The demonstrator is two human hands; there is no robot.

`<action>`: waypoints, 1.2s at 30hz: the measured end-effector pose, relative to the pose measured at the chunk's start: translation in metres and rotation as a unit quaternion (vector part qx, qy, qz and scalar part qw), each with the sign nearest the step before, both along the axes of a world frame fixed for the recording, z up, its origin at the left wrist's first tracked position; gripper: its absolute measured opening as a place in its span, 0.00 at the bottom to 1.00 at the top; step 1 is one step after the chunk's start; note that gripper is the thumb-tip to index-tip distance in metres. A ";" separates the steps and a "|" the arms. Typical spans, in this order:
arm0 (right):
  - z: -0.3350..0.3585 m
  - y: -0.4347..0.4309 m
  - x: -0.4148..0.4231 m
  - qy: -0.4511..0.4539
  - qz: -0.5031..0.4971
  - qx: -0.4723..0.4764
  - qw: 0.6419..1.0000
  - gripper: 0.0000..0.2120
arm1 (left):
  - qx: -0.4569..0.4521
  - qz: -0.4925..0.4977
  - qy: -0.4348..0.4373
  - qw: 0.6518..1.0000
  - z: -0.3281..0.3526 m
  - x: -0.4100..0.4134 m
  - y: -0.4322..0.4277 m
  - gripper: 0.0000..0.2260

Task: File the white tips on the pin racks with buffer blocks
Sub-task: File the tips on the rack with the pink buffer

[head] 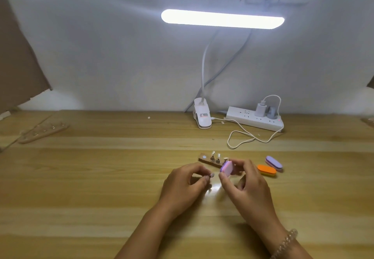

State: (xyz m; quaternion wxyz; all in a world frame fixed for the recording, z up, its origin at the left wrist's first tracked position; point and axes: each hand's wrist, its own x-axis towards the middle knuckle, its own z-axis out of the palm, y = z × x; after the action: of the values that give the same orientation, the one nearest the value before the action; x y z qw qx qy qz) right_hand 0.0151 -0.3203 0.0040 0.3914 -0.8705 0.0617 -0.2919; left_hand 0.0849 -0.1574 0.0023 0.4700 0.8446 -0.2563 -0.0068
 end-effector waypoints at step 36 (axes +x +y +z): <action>0.002 0.013 -0.010 0.043 0.072 -0.150 0.985 0.13 | -0.060 0.025 0.015 0.998 -0.003 0.002 0.000 0.05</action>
State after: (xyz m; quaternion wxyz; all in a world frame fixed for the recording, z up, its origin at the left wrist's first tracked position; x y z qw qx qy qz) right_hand 0.0047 -0.3069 0.0060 0.2735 -0.9332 -0.0283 -0.2313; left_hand 0.0872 -0.1569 -0.0007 0.5235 0.8209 -0.2283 0.0076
